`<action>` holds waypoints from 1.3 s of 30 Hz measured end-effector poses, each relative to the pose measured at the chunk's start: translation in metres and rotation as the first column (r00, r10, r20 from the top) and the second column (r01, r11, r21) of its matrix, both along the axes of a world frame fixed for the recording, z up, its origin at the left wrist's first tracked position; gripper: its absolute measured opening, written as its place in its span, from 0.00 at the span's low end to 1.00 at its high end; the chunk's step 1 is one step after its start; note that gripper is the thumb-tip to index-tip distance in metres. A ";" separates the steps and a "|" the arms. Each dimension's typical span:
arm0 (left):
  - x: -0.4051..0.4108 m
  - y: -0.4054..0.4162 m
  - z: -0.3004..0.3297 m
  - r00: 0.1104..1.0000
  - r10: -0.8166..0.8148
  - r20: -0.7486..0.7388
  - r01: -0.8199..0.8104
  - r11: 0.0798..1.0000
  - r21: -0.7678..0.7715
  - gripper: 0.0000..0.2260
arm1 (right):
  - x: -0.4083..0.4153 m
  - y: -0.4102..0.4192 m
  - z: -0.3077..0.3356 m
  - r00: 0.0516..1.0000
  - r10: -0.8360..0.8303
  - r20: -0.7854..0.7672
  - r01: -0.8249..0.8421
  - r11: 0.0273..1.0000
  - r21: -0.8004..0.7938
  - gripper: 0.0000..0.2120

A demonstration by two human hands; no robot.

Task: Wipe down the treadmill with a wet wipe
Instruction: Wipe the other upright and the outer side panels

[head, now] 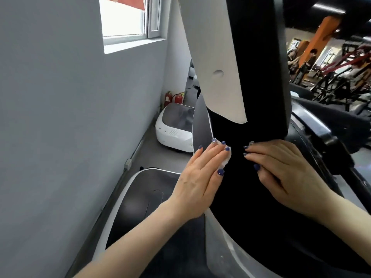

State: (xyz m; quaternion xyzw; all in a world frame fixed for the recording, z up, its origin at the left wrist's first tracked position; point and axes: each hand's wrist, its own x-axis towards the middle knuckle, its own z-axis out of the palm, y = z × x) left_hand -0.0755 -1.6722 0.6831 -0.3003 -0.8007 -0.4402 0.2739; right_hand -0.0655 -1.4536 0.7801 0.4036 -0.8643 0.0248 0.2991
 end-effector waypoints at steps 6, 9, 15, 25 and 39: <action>-0.014 -0.011 0.028 0.998 0.052 -0.045 -0.063 0.952 -0.299 0.22 | -0.006 0.022 0.008 1.000 0.029 0.004 -0.029 0.999 -0.045 0.16; -0.005 -0.011 0.031 1.000 -0.004 -0.027 -0.005 0.944 -0.330 0.21 | -0.008 0.030 0.002 0.998 0.050 0.037 -0.050 0.999 -0.004 0.15; -0.007 -0.011 0.039 1.000 0.007 -0.019 -0.012 0.953 -0.304 0.19 | -0.005 0.029 0.011 0.997 0.078 0.000 -0.078 0.997 -0.014 0.14; -0.025 -0.016 0.047 0.991 0.059 -0.118 -0.077 0.983 -0.164 0.11 | -0.005 -0.003 0.016 0.998 -0.061 0.026 0.066 0.974 -0.216 0.12; -0.030 -0.020 0.065 0.998 0.050 0.028 -0.055 0.968 0.246 0.15 | -0.003 -0.061 0.020 0.869 -0.105 0.484 0.363 0.799 -0.480 0.11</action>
